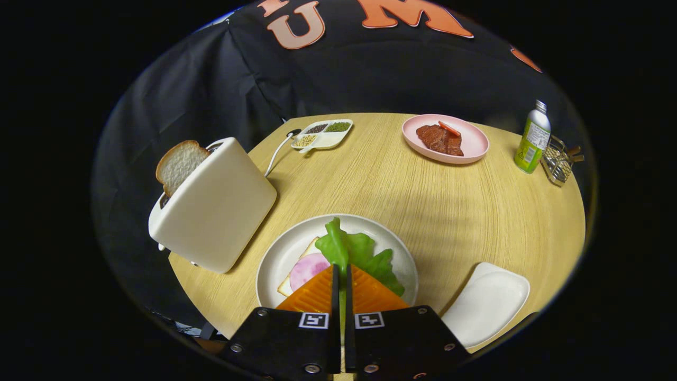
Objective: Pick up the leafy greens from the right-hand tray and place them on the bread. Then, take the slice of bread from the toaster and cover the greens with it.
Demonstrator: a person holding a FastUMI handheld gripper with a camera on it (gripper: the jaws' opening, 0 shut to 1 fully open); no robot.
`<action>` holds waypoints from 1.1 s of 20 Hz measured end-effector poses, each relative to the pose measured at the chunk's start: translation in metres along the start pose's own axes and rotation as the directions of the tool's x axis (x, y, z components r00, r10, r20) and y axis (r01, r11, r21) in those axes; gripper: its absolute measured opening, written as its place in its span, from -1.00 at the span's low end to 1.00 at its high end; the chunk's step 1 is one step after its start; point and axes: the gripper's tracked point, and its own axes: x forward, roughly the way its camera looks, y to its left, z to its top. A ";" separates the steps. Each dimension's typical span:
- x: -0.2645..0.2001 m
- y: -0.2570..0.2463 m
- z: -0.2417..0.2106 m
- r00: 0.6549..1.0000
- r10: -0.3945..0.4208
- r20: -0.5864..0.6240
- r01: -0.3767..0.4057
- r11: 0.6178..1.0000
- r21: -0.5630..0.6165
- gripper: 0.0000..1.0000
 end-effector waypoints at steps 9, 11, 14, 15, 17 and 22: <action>0.002 0.018 0.002 1.000 -0.009 -0.004 0.009 0.999 -0.044 -0.40; -0.006 0.021 0.013 0.999 -0.025 0.021 0.026 0.998 -0.059 -0.26; -0.026 0.037 0.039 0.998 -0.022 0.066 0.026 0.998 -0.060 0.08; -0.034 0.043 0.050 0.996 -0.028 0.085 0.033 0.998 -0.061 0.21; -0.050 0.060 0.069 0.994 -0.022 0.107 0.028 0.998 -0.063 0.41; -0.086 0.114 0.120 0.992 0.016 0.123 -0.007 0.998 -0.067 0.68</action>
